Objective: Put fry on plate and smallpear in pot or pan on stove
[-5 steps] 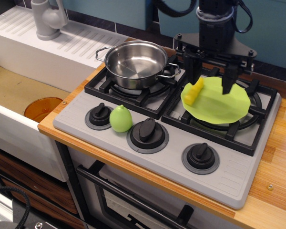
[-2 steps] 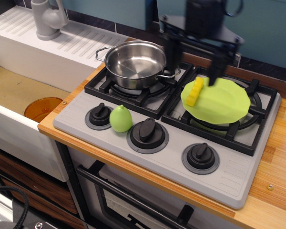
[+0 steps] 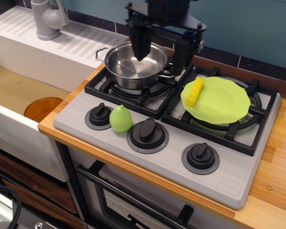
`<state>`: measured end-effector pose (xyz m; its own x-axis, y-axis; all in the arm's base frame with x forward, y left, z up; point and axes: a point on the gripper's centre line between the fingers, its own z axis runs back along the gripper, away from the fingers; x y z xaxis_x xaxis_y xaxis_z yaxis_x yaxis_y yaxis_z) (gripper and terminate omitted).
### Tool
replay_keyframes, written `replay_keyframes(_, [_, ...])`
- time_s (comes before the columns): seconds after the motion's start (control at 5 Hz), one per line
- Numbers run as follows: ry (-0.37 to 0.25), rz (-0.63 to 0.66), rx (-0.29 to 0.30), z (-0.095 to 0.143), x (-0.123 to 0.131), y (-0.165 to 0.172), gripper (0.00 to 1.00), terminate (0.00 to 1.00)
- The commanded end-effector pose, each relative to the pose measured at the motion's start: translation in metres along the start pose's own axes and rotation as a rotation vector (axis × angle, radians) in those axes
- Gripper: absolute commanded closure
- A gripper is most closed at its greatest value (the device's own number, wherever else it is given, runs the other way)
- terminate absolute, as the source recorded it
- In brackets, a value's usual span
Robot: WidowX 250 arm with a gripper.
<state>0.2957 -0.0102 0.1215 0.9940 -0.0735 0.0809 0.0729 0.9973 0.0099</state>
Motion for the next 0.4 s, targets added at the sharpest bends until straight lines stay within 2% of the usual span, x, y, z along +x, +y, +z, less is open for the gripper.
replay_keyframes(0.0, [-0.058, 0.000, 0.004, 0.017, 0.008, -0.001, 0.00, 0.00])
replay_keyframes(0.2, [-0.106, 0.001, 0.078, 0.018, -0.012, 0.013, 0.00, 0.00])
